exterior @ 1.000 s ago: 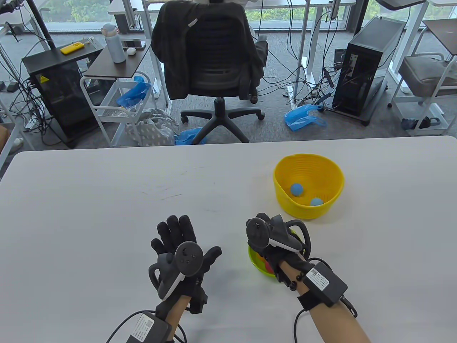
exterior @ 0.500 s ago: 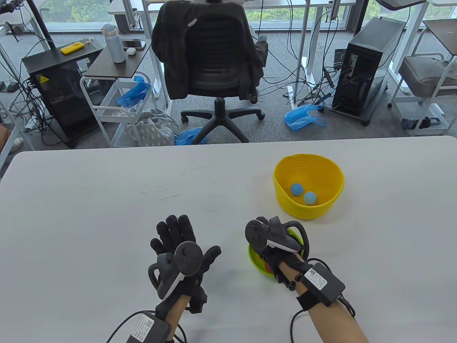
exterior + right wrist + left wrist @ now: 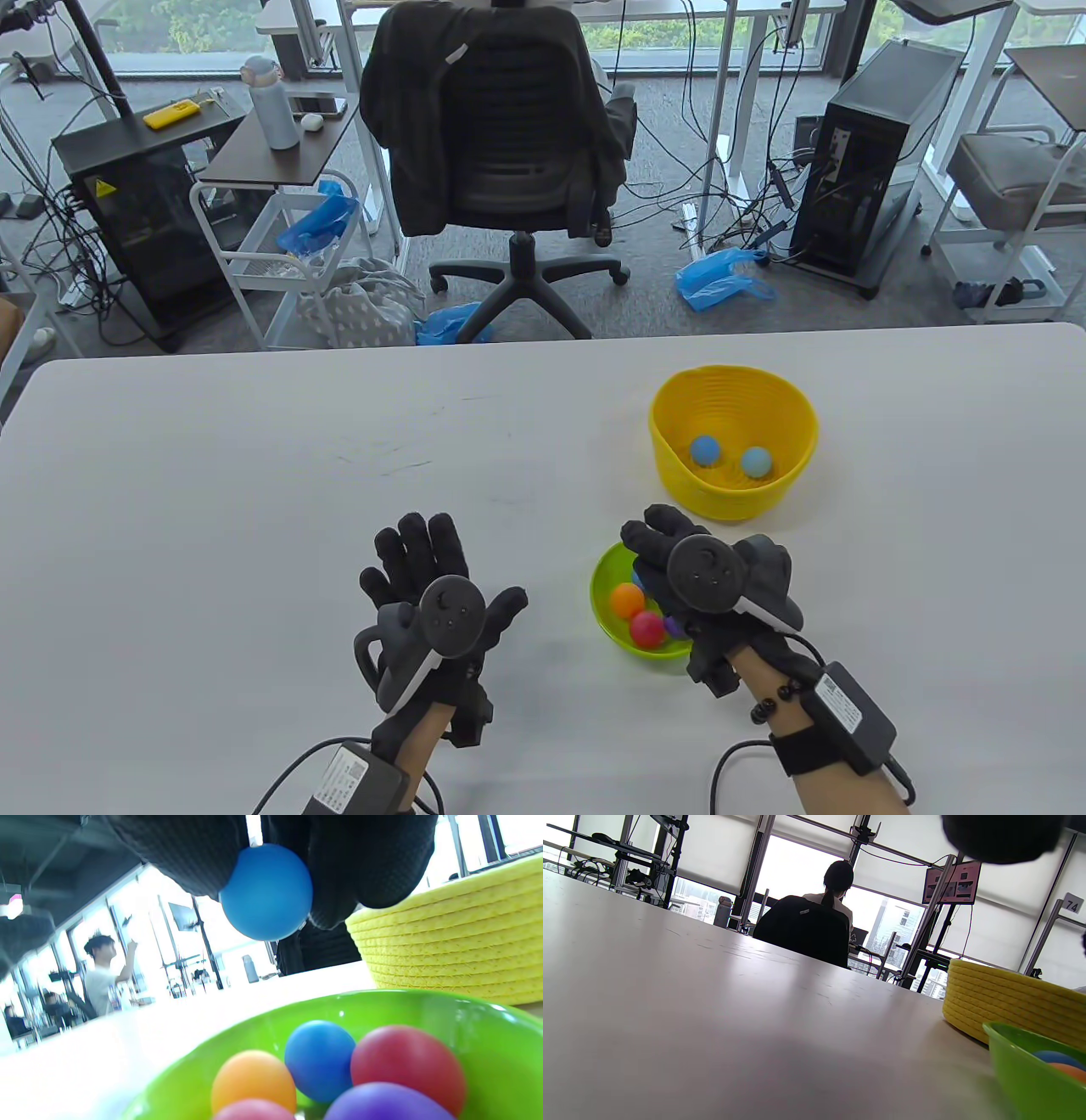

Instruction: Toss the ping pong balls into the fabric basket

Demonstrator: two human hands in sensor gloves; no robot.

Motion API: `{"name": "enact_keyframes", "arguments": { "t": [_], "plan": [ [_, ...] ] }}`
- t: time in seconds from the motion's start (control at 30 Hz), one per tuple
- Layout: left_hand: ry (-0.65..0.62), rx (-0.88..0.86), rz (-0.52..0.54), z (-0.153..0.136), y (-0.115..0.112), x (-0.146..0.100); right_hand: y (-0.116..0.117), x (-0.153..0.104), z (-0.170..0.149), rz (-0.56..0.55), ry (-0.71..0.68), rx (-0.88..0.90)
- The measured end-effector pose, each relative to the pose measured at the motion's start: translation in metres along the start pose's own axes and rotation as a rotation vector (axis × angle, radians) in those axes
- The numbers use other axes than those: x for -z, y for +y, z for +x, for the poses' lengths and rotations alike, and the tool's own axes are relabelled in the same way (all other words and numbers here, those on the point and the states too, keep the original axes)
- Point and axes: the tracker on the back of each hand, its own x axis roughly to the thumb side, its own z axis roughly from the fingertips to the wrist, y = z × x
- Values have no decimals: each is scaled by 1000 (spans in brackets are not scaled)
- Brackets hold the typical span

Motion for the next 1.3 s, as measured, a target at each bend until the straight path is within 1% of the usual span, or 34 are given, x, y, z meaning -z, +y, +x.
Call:
{"name": "enact_keyframes", "arguments": {
  "t": [0.13, 0.23, 0.33, 0.47, 0.67, 0.77, 0.9, 1.0, 1.1, 1.2, 1.27, 1.3],
  "plan": [
    [1, 3, -2, 0, 0, -1, -9, -9, -27, -95, 53, 210],
    [0, 9, -5, 1, -1, -1, -14, -14, -46, -140, 88, 299],
    [-3, 18, -11, 3, -2, -1, -17, -17, -62, -175, 120, 368],
    [-4, 34, -31, 5, -3, -2, -16, -20, -79, -203, 170, 541],
    [-2, 54, -37, 7, -5, -3, -12, -20, -96, -185, 240, 759],
    [0, 65, -34, 8, -5, -4, -11, -18, -102, -182, 266, 799],
    [6, 74, -33, 9, -5, -4, -11, -13, -108, -145, 286, 856],
    [12, 75, -29, 8, -4, -4, -9, -8, -113, -149, 307, 916],
    [19, 76, -25, 7, -3, -4, -7, -3, -121, -147, 331, 1031],
    [22, 81, -22, 7, -3, -4, -4, 3, -130, -146, 328, 1215],
    [23, 83, -23, 7, -3, -4, -3, 6, -136, -112, 303, 1334],
    [24, 84, -23, 7, -3, -5, -2, 6, -138, -98, 293, 1364]
  ]
}}
